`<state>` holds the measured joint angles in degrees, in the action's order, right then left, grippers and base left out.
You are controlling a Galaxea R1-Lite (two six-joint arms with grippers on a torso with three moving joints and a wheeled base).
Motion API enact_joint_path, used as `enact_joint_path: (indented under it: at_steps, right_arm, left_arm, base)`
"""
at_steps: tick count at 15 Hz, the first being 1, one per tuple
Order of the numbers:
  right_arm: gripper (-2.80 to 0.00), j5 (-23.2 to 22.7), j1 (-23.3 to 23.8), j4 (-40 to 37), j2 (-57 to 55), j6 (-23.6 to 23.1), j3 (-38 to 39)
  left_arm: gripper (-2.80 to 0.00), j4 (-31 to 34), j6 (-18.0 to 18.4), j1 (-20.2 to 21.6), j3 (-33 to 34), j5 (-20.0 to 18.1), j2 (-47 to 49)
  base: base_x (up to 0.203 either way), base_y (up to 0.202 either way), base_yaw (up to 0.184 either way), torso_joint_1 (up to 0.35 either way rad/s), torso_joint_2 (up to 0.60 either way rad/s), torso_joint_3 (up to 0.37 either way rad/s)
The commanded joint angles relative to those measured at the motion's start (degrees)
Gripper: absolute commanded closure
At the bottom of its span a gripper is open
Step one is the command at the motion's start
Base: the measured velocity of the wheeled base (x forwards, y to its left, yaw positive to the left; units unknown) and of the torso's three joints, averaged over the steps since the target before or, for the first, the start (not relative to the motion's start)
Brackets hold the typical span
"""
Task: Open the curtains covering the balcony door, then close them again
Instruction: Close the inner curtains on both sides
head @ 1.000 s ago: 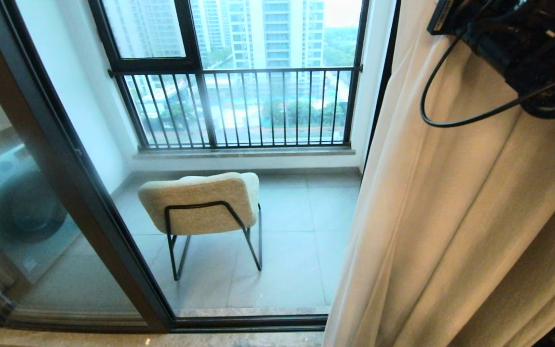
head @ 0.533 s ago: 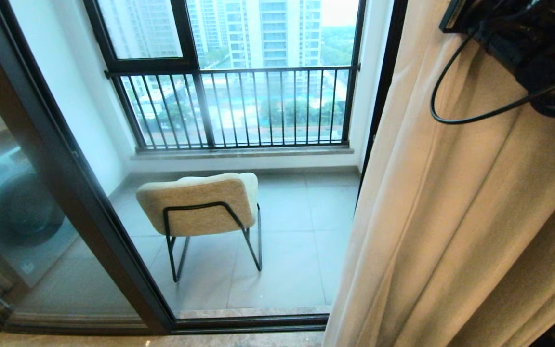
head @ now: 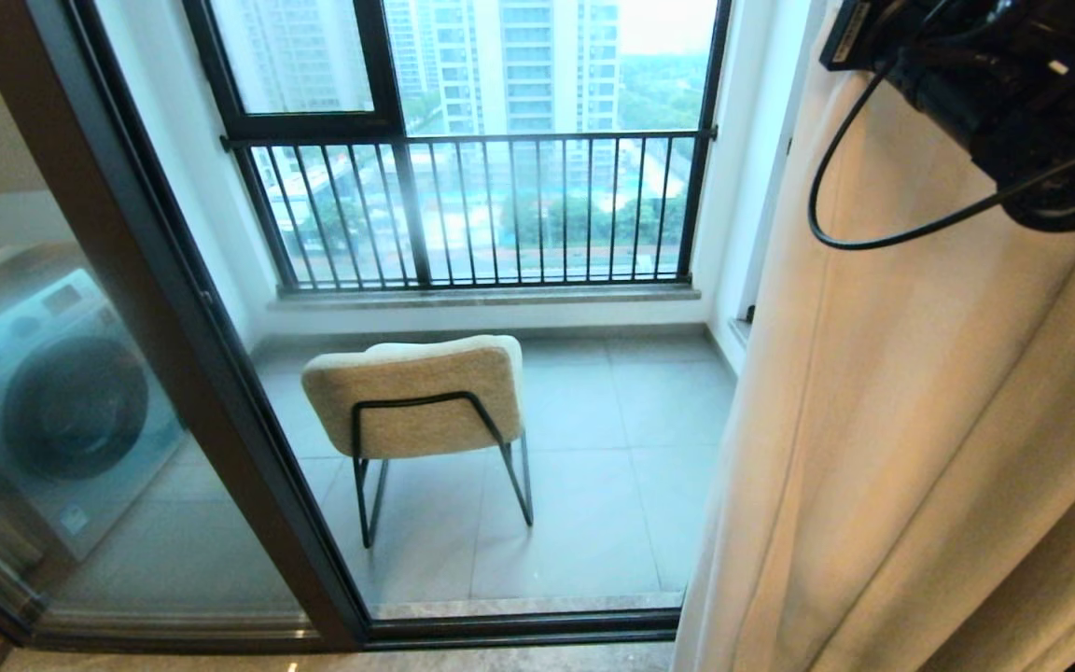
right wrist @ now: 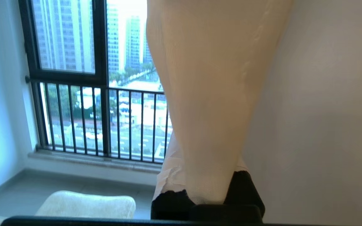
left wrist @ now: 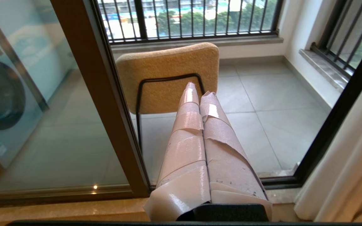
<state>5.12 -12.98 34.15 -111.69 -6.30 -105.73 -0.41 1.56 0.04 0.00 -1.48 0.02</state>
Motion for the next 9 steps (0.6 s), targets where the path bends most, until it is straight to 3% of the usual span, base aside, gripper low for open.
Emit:
enact_joint_path:
  at_steps: [1, 9]
  right_arm:
    - [0.0, 0.07, 0.06, 0.39, -0.02, -0.03, 0.0]
    - [0.0, 0.07, 0.06, 0.4, -0.01, -0.03, 0.17]
  left_arm:
    - [0.0, -0.11, 0.02, 0.05, 0.0, -0.02, -0.02]
    - [0.0, -0.03, 0.02, 0.05, 0.0, -0.02, -0.02]
  base:
    - [0.0, 0.151, -0.015, 0.012, 0.01, 0.004]
    - [0.0, 0.187, 0.001, 0.002, 0.0, 0.005]
